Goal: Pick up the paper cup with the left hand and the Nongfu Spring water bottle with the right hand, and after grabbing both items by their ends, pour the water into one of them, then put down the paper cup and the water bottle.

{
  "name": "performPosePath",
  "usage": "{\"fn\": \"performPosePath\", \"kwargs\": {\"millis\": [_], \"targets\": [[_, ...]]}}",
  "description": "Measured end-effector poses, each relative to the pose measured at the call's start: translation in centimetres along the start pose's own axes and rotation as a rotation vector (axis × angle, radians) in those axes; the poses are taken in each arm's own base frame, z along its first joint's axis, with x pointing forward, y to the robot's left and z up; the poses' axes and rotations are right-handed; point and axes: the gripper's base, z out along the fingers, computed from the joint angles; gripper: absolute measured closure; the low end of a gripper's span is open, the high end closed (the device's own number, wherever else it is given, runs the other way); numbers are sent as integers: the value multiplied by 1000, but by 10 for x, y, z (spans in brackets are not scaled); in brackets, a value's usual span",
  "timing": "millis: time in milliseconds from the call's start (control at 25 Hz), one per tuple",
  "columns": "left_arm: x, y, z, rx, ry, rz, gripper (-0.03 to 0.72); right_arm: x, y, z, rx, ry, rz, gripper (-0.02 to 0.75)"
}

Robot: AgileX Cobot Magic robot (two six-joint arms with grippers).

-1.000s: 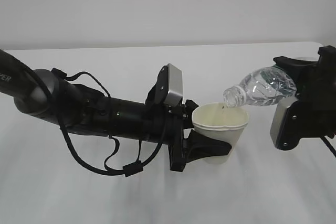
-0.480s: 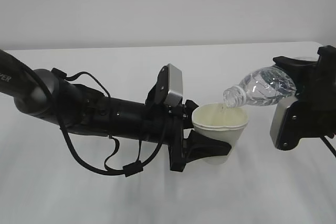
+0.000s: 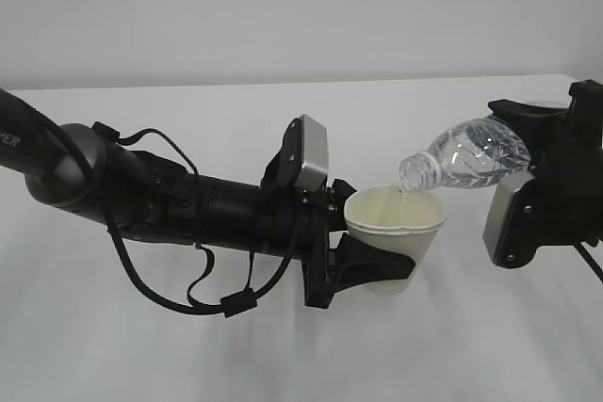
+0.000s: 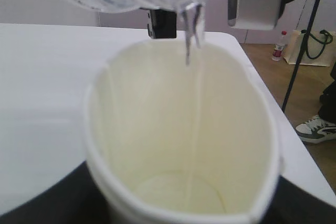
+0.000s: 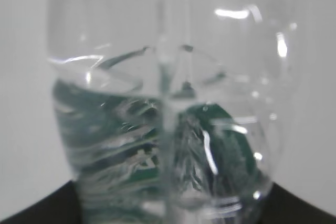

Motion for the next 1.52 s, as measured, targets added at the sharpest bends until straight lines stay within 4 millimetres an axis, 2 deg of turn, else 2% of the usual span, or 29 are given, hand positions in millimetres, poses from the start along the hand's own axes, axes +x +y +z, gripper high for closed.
{"fn": "performPosePath", "kwargs": {"millis": [1520], "targets": [[0,0,0,0,0,0,260,0,0,0,1,-2,-26,382]]}}
